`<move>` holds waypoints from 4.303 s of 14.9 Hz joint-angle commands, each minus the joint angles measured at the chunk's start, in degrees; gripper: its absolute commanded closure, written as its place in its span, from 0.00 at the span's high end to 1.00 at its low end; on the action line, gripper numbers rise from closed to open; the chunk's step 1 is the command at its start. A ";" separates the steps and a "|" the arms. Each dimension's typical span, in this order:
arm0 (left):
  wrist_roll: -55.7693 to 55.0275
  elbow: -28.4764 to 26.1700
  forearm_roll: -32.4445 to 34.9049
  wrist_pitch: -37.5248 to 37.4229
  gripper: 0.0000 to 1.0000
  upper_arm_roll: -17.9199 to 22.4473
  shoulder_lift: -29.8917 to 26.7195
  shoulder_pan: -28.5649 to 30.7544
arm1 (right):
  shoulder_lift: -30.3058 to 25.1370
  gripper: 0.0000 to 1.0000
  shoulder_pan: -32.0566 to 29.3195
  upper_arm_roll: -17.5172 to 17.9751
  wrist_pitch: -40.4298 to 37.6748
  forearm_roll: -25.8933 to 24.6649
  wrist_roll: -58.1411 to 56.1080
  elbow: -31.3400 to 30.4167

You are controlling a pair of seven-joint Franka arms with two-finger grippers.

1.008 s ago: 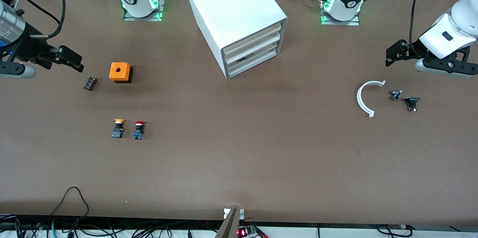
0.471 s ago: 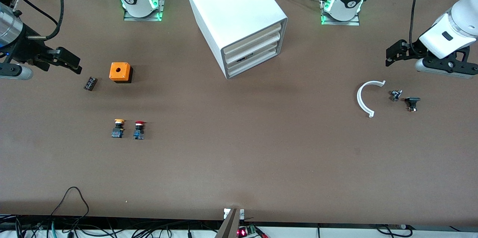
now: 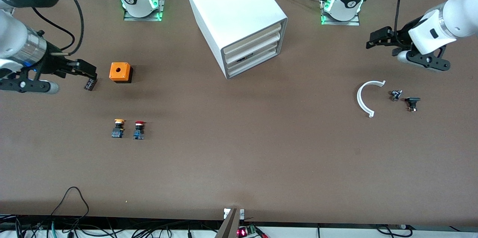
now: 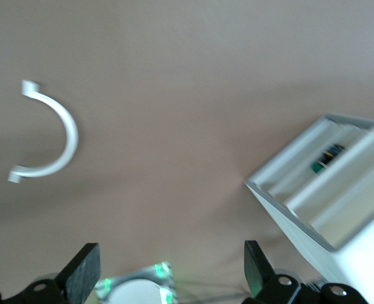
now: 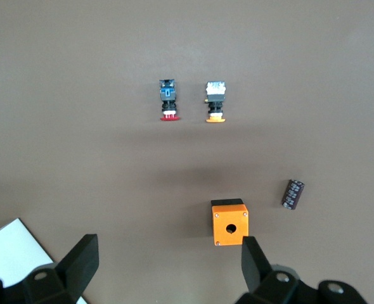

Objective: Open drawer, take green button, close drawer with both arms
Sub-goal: 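Reach the left gripper to the drawer handle while the right gripper moves inward, then pull the drawer open with the left gripper while the right gripper approaches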

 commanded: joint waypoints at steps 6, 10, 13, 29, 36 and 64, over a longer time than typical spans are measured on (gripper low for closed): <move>30.97 -2.80 -26.12 -6.64 1.00 0.29 15.44 0.58 | 6.34 1.00 0.99 0.00 -0.60 0.52 2.14 2.07; 36.79 -4.91 -33.43 -4.44 1.00 -0.76 23.17 -0.39 | 7.83 1.00 1.96 0.00 1.67 5.53 9.69 2.33; 43.10 -16.57 -38.61 6.94 1.00 -5.24 19.34 0.31 | 9.50 1.00 4.24 0.09 2.74 6.50 15.49 2.77; 72.75 -33.31 -59.11 30.45 0.68 -16.67 24.75 -0.57 | 22.15 1.00 16.64 -0.08 5.03 6.15 50.21 21.13; 93.41 -35.42 -77.49 30.72 0.67 -22.04 34.17 0.49 | 26.03 1.00 19.10 0.09 7.13 6.33 61.73 25.97; 85.33 -25.51 -61.16 33.35 0.01 -15.02 35.49 1.01 | 30.95 1.00 30.61 1.85 23.04 7.74 94.43 26.41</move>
